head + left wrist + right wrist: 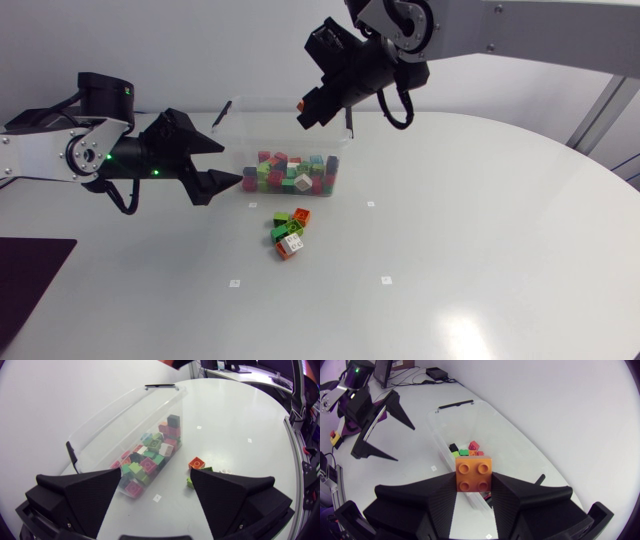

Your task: Place the duplo bricks in the container

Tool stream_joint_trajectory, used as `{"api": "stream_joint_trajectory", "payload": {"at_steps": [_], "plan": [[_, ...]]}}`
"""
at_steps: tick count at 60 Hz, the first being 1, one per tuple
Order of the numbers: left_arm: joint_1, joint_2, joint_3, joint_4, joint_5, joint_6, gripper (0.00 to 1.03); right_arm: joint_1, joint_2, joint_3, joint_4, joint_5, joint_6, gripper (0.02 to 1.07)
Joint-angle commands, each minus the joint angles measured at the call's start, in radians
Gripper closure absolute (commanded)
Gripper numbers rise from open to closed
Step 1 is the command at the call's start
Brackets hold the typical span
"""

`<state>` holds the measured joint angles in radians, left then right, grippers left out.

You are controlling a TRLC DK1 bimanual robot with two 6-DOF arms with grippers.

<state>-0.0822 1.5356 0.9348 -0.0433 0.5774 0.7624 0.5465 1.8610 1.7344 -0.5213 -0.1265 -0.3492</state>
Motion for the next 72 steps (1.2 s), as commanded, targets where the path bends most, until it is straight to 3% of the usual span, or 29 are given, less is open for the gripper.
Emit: {"api": "stream_joint_trajectory", "payload": {"at_steps": [1, 13, 33, 38, 45, 48, 72], "plan": [[-0.022, 0.040, -0.027, -0.012, 0.013, 0.072, 0.07, 0.000, 0.060, 0.050, 0.009, 0.002, 0.036, 0.76], [-0.065, 0.132, -0.022, -0.041, 0.004, 0.164, 0.07, -0.010, 0.156, 0.191, -0.019, 0.014, 0.059, 0.76], [-0.108, 0.247, 0.001, -0.032, -0.024, 0.215, 0.07, -0.031, 0.280, 0.364, -0.097, 0.011, 0.082, 0.76], [-0.119, 0.282, 0.001, -0.003, -0.039, 0.219, 0.07, -0.031, 0.310, 0.395, -0.120, 0.011, 0.090, 0.59], [-0.129, 0.325, 0.012, 0.037, -0.050, 0.219, 0.07, -0.034, 0.357, 0.447, -0.154, 0.013, 0.096, 0.19], [-0.134, 0.337, 0.013, 0.057, -0.051, 0.218, 0.07, -0.036, 0.368, 0.462, -0.164, 0.013, 0.099, 0.08], [-0.165, 0.388, 0.019, 0.154, -0.079, 0.218, 0.07, -0.031, 0.188, 0.284, -0.146, -0.013, 0.092, 0.07]]}}
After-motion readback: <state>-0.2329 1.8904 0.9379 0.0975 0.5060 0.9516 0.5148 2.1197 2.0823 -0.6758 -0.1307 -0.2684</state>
